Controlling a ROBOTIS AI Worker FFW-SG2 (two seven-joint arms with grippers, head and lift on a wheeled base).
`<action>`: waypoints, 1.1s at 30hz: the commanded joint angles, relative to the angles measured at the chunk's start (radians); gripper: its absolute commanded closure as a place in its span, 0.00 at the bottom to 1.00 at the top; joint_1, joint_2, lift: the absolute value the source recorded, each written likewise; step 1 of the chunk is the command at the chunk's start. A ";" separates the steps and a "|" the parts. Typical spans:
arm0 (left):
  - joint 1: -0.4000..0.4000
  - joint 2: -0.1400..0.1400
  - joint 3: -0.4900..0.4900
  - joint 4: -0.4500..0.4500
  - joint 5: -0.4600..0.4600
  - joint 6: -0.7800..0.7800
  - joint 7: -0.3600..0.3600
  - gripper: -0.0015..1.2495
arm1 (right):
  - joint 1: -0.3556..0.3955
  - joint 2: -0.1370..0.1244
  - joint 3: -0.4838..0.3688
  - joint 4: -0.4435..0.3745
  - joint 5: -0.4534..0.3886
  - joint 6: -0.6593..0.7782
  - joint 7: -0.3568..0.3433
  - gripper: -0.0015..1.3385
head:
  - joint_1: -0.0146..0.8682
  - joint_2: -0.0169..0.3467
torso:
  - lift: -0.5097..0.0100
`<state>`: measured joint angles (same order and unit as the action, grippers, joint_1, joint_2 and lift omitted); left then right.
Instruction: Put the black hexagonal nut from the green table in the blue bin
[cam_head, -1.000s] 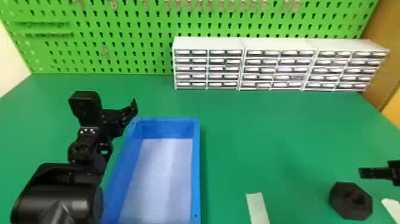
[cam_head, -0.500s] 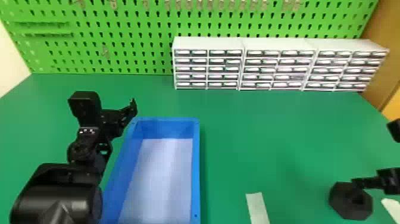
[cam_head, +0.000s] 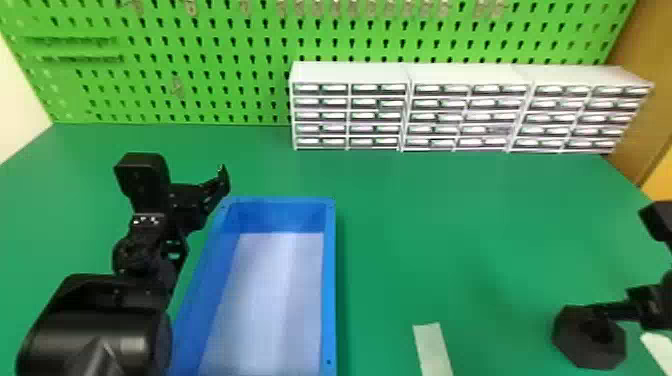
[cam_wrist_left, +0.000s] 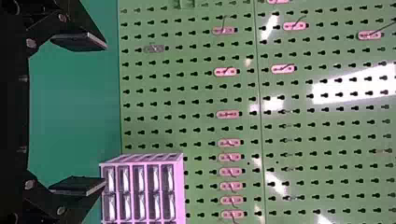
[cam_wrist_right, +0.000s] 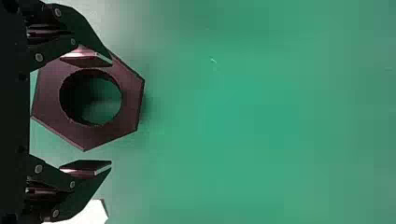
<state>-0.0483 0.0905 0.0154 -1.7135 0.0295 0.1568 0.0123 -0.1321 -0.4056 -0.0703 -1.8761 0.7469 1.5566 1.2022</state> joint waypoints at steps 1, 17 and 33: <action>0.001 0.000 0.000 0.000 0.000 0.000 0.000 0.20 | 0.002 0.001 0.006 0.002 0.016 0.000 0.007 0.37 | 0.79 0.19 | 0.80; 0.005 0.000 -0.002 0.000 -0.002 0.000 0.000 0.20 | 0.019 0.017 0.010 0.014 0.029 0.000 0.019 0.38 | 0.79 0.19 | 0.80; 0.007 0.000 0.000 0.000 -0.002 0.001 0.000 0.20 | 0.031 0.030 0.004 0.057 0.029 -0.026 0.019 0.38 | 0.79 0.19 | 0.80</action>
<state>-0.0414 0.0907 0.0150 -1.7135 0.0275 0.1565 0.0123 -0.1016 -0.3800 -0.0665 -1.8262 0.7763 1.5381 1.2211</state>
